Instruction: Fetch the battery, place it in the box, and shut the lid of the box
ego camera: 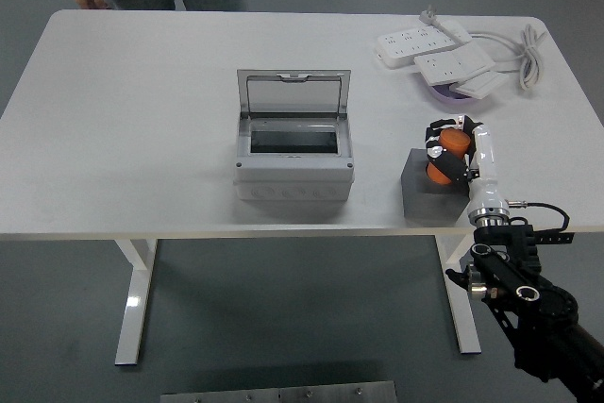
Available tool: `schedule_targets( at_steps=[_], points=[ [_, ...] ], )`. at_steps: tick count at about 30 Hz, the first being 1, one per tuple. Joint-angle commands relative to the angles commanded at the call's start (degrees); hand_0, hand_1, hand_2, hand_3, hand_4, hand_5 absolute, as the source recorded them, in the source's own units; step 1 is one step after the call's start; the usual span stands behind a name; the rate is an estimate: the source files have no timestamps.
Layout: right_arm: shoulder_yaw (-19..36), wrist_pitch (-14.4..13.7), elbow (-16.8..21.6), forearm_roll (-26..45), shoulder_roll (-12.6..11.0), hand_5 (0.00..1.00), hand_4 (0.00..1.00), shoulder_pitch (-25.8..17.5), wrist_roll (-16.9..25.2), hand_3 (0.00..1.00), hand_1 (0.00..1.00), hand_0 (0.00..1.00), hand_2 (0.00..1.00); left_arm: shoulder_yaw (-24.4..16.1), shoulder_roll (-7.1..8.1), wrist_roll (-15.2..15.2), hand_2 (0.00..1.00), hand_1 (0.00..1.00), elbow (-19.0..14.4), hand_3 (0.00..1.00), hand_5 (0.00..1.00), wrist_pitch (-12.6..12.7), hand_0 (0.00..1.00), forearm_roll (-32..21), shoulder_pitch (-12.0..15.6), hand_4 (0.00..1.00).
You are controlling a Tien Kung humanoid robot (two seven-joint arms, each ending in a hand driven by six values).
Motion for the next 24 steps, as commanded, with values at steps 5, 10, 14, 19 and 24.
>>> schedule_targets(
  at_steps=[5, 10, 14, 19, 24],
  points=[
    [0.0, 0.0, 0.4, 0.5, -0.1, 0.002, 0.493, 0.2, -0.1, 0.43, 0.331, 0.257, 0.426, 0.0, -0.01, -0.1, 0.565, 0.712, 0.0, 0.558, 0.044, 0.1, 0.637, 0.0, 0.0, 0.647],
    [-0.1, 0.0, 0.5, 0.7, -0.1, 0.002, 0.497, 0.2, -0.2, 0.427, 0.325, 0.249, 0.421, 0.0, -0.01, -0.2, 0.566, 0.712, 0.0, 0.558, 0.044, 0.1, 0.636, 0.1, 0.0, 0.646],
    [0.1, 0.0, 0.9, 0.7, -0.2, 0.002, 0.497, 0.3, -0.3, 0.427, 0.325, 0.249, 0.421, -0.1, -0.01, -0.2, 0.566, 0.712, 0.0, 0.558, 0.044, 0.2, 0.636, 0.3, -0.1, 0.646],
    [0.2, 0.4, 2.5, -0.6, -0.7, 0.002, 0.499, 0.9, -1.2, 0.428, 0.326, 0.247, 0.421, -0.1, 0.04, -0.3, 0.566, 0.712, 0.0, 0.558, 0.046, 0.3, 0.636, 0.2, -0.1, 0.645],
    [-0.1, 0.6, 5.0, -2.4, -1.8, 0.002, 0.495, 1.8, -2.7, 0.428, 0.329, 0.248, 0.424, 0.0, 0.06, -0.4, 0.567, 0.712, 0.1, 0.559, 0.046, 0.3, 0.637, 0.1, -0.1, 0.645]
  ],
)
